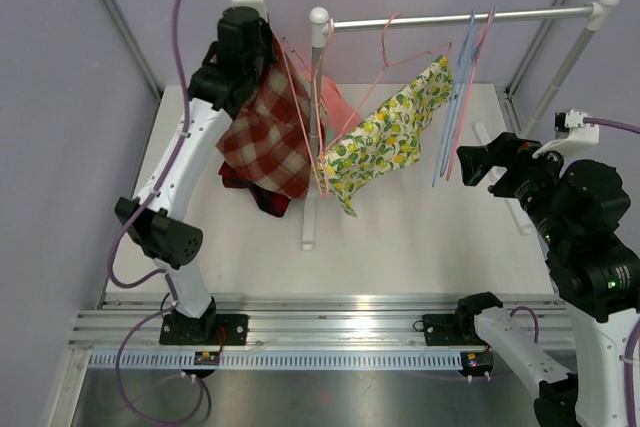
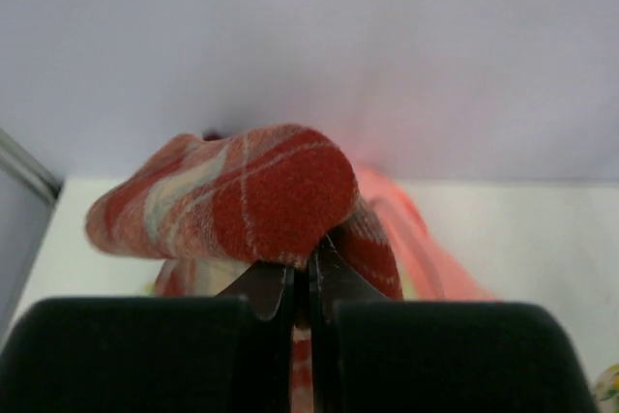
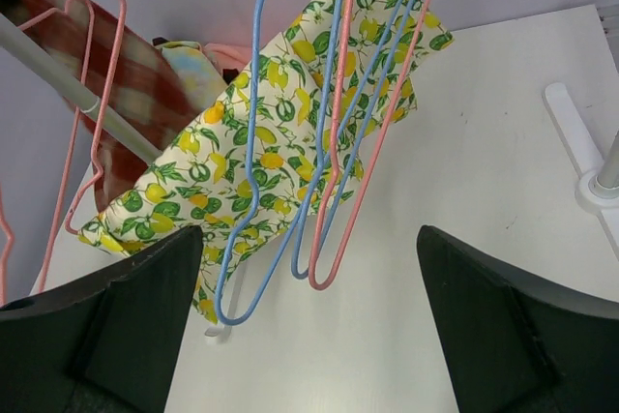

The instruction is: Remove the skirt from the hanger

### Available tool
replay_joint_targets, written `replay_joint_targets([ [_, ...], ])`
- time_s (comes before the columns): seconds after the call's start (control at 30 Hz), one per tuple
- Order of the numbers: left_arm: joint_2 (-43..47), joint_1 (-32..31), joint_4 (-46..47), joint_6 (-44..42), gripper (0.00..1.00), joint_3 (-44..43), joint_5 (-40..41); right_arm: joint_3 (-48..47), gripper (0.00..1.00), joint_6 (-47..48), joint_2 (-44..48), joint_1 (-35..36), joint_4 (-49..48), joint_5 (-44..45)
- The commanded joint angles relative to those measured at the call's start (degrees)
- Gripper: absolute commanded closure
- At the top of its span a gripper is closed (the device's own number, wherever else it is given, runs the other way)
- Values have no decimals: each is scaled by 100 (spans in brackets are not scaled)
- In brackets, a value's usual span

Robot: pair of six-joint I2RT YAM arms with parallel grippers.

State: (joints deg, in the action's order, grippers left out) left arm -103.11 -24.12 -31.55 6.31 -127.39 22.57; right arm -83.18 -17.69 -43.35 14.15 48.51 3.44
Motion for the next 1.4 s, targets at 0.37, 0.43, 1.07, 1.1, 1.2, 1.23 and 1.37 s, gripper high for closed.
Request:
replay_joint_targets([
  [0.37, 184, 812, 35, 1268, 1, 1418, -1044, -533, 1, 257, 187, 0, -428, -1072],
  [0.43, 875, 786, -78, 1277, 1, 1507, -1009, -489, 1, 459, 56, 0, -675, -1493],
  [1.07, 6953, -154, -1300, 1857, 1, 7193, -130, -1720, 6, -243, -3389, 140, -2583, -3166],
  [1.1, 7006, -154, -1345, 1813, 1, 7254, -86, -1667, 6, -287, -3477, 193, -2662, -3139],
  [1.2, 7225, -154, -1442, 1760, 1, 7527, 151, -1465, 7, -314, -3601, 447, -2891, -3017],
  [1.23, 7270, -154, -1416, 1777, 1, 7588, 204, -1447, 8, -305, -3636, 526, -2900, -2938],
  [1.37, 7402, -154, -1310, 1769, 1, 7703, 160, -1403, 29, -182, -3751, 799, -2891, -2726],
])
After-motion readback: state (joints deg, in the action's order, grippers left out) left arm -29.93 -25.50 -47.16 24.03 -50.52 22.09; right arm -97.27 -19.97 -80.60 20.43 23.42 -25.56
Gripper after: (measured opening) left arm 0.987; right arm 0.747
